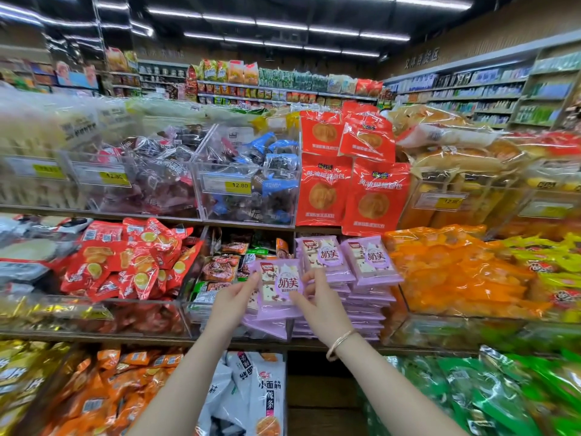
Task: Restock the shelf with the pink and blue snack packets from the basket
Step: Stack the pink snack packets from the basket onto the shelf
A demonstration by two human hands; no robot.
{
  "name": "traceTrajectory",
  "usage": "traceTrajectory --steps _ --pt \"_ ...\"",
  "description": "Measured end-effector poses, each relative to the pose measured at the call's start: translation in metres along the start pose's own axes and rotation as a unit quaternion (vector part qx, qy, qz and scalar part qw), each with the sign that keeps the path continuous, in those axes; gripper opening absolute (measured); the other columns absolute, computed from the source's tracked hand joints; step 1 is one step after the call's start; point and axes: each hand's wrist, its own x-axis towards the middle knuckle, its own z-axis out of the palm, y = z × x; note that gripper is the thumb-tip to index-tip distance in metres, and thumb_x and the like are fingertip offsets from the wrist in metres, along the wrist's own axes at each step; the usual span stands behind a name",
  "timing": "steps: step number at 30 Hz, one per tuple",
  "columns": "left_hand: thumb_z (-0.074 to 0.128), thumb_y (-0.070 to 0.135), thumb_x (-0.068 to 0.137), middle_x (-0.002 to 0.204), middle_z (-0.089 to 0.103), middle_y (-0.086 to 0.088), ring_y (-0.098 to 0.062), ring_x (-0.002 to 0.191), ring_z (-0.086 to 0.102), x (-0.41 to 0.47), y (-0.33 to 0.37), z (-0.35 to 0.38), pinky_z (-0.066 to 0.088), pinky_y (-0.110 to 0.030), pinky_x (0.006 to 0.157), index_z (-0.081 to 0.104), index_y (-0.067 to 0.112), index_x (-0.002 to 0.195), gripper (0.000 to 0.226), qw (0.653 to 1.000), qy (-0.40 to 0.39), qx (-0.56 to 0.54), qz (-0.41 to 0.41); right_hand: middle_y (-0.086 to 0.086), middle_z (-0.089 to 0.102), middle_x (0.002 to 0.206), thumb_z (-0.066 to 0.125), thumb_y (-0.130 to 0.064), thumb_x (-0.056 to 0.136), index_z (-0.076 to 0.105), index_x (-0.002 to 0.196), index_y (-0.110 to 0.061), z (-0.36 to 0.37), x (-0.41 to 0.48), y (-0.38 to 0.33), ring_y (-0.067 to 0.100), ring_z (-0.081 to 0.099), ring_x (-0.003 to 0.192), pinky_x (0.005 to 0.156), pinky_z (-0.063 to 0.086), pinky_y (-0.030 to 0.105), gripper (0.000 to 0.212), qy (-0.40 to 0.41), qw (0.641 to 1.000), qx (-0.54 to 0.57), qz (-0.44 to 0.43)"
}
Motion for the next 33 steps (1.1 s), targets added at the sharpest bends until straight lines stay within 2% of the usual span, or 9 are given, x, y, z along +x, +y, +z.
traceTrajectory --steps 5,7,12,15,20,22,26,30,33 --pt "0.051 0.058 0.087 0.059 0.053 0.017 -0.007 0.062 0.043 0.001 -0.001 0.000 0.034 -0.021 0.056 0.065 0.032 0.075 0.031 0.999 0.012 -0.024 -0.020 -0.005 0.053 0.085 0.060 -0.023 0.089 0.046 0.101 -0.029 -0.007 0.002 -0.007 0.010 0.051 0.069 0.057 0.042 0.013 0.019 0.030 0.995 0.089 0.013" --pt "0.053 0.054 0.088 0.075 0.056 0.021 0.002 0.071 0.046 0.004 -0.003 0.000 0.037 -0.023 0.063 0.067 0.026 0.089 0.031 1.000 0.003 -0.026 -0.012 -0.013 0.053 0.093 0.059 -0.022 0.089 0.049 0.099 -0.031 -0.023 0.005 -0.010 0.008 0.055 0.077 0.064 0.047 0.017 0.016 0.055 0.992 0.109 0.009" --pt "0.055 0.046 0.091 0.108 0.057 0.003 -0.011 0.095 0.050 0.004 -0.002 0.000 0.037 -0.030 0.086 0.063 0.011 0.118 0.044 1.000 -0.005 -0.024 -0.012 0.004 0.059 0.100 0.057 -0.019 0.091 0.050 0.101 -0.025 -0.098 0.026 -0.007 0.026 0.063 0.085 0.075 0.055 0.047 0.013 0.175 0.977 0.110 0.054" --pt "0.055 0.044 0.092 0.119 0.062 -0.003 -0.008 0.088 0.051 0.004 -0.003 0.002 0.038 -0.030 0.086 0.065 0.016 0.111 0.035 1.000 0.001 -0.018 -0.004 0.012 0.059 0.095 0.057 -0.017 0.091 0.050 0.113 -0.009 -0.139 0.041 0.011 0.030 0.057 0.081 0.078 0.051 0.048 0.024 0.190 0.976 0.028 0.106" --pt "0.055 0.043 0.092 0.125 0.061 -0.009 -0.010 0.089 0.050 0.003 -0.002 0.002 0.038 -0.030 0.087 0.061 0.009 0.120 0.044 1.000 0.005 -0.012 -0.002 0.015 0.059 0.092 0.057 -0.017 0.090 0.053 0.107 -0.007 -0.150 0.054 0.029 0.026 0.053 0.072 0.069 0.041 0.035 0.020 0.153 0.973 -0.077 0.156" --pt "0.055 0.042 0.092 0.124 0.061 -0.008 -0.010 0.089 0.050 0.002 -0.001 0.001 0.038 -0.030 0.087 0.061 0.010 0.118 0.042 1.000 0.002 -0.014 -0.008 0.017 0.061 0.101 0.054 -0.017 0.091 0.054 0.113 -0.004 -0.145 0.056 0.028 0.032 0.057 0.090 0.074 0.043 0.035 0.026 0.165 0.957 -0.192 0.143" --pt "0.056 0.041 0.092 0.121 0.062 -0.005 0.000 0.081 0.049 0.000 -0.001 0.001 0.038 -0.030 0.085 0.064 0.020 0.102 0.025 1.000 -0.007 -0.020 0.000 0.013 0.053 0.120 0.051 -0.024 0.092 0.049 0.120 -0.012 -0.135 0.047 0.025 0.031 0.047 0.114 0.084 0.045 0.039 0.031 0.165 0.866 -0.463 0.097" --pt "0.056 0.042 0.091 0.123 0.061 -0.006 0.000 0.081 0.049 0.000 -0.002 0.000 0.038 -0.030 0.086 0.063 0.014 0.110 0.034 1.000 -0.004 -0.016 0.004 0.007 0.048 0.118 0.046 -0.008 0.092 0.053 0.119 -0.013 -0.139 0.043 0.026 0.025 0.047 0.105 0.082 0.045 0.033 0.028 0.076 0.887 -0.453 -0.054" --pt "0.056 0.042 0.091 0.124 0.061 -0.007 0.000 0.081 0.049 0.000 -0.001 0.000 0.038 -0.030 0.086 0.063 0.018 0.105 0.028 1.000 -0.012 -0.015 0.002 0.002 0.040 0.140 0.042 -0.037 0.095 0.042 0.134 -0.016 -0.140 0.036 0.033 0.023 0.039 0.120 0.100 0.038 0.035 0.045 0.004 0.875 -0.478 -0.078"
